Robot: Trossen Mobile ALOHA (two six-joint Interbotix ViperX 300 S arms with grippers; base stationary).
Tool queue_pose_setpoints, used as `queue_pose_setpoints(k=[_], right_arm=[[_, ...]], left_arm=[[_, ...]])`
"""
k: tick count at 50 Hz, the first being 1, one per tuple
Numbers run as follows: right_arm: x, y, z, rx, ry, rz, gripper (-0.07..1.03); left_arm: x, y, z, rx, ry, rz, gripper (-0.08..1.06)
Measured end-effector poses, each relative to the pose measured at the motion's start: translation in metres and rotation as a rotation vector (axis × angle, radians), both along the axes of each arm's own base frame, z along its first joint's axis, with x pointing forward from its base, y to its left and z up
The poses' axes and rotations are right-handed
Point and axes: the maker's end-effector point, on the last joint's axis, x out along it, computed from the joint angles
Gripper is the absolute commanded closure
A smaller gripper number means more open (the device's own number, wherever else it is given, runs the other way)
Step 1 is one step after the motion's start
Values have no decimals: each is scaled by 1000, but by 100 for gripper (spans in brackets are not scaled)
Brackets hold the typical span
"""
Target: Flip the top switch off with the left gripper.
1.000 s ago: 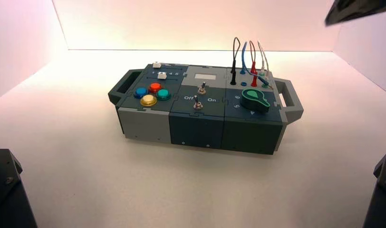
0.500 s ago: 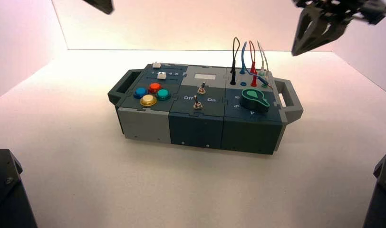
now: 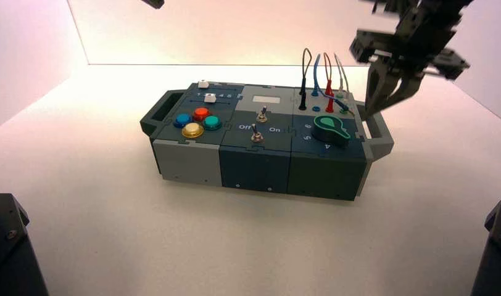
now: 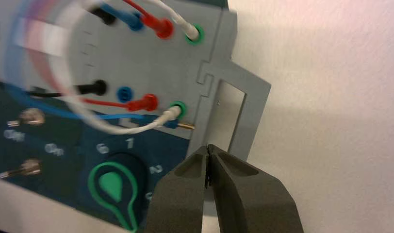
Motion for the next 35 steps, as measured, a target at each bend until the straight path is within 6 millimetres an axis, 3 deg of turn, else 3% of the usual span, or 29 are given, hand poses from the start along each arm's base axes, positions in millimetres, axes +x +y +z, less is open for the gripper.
queue_pose_setpoints(k=[11,20,35], right_arm=[[3,0,-19,-11,26,-17,99],[9,0,-22,-12,18,-23,99],[17,-1,-24,-12,-9,-35,99]], left_arm=[[2,-1,-7,14,20,-1,101],[3,-6,-18,39,54,-21,101],[4,-67,-49,97,91,-203,101]])
